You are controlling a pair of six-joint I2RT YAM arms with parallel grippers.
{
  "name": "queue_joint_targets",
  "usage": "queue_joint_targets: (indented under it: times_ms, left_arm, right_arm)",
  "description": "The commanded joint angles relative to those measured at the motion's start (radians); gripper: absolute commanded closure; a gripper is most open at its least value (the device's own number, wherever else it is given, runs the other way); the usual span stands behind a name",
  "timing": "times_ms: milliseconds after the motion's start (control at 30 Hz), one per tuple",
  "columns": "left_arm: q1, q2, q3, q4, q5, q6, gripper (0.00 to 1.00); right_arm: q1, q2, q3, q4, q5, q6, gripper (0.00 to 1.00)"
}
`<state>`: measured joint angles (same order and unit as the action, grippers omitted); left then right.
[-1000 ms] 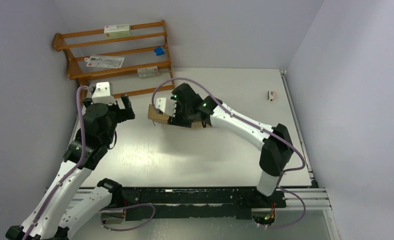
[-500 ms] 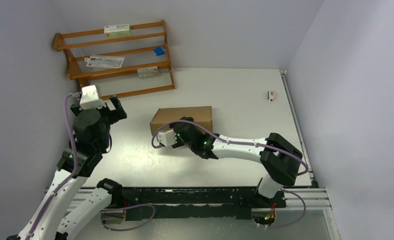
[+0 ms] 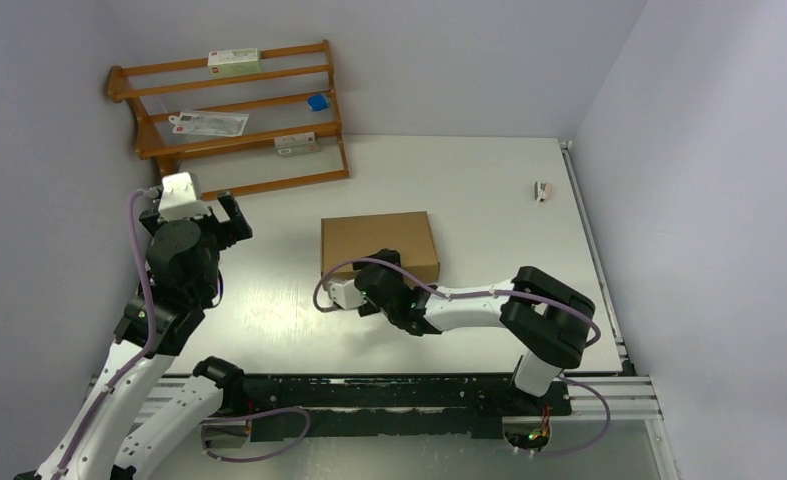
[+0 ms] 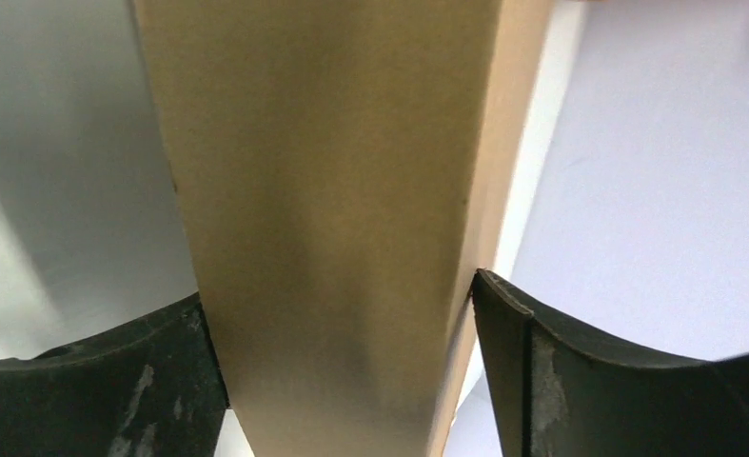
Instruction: Fold the paper box
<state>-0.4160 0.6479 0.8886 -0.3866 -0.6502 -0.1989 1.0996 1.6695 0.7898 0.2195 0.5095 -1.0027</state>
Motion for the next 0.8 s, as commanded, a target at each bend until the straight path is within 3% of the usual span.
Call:
queue_joint_targets:
  times_ms: [0,167,433,633,767]
  left_arm:
    - [-0.006,-0.003,-0.006,0.017,-0.003,-0.008,0.02]
    - [-0.006,0.001,-0.007,0.02,0.003,-0.007,0.02]
    - [-0.006,0.003,-0.012,0.027,0.013,-0.001,0.02]
    - [-0.006,0.001,-0.018,0.04,0.057,0.004,0.02]
    - [-0.006,-0.016,-0.04,0.079,0.164,0.023,0.02]
  right_arm:
    - [0.022,0.02,0.003,-0.192,0.005,0.126,0.13]
    - [0.055,-0.011,0.083,-0.377,-0.059,0.273,0.0]
    - [0.064,-0.027,0.232,-0.685,-0.143,0.517,0.0]
    - [0.048,-0.125,0.294,-0.682,-0.216,0.66,0.0]
    - [-0.01,-0.133,0.348,-0.605,-0.119,0.798,0.0]
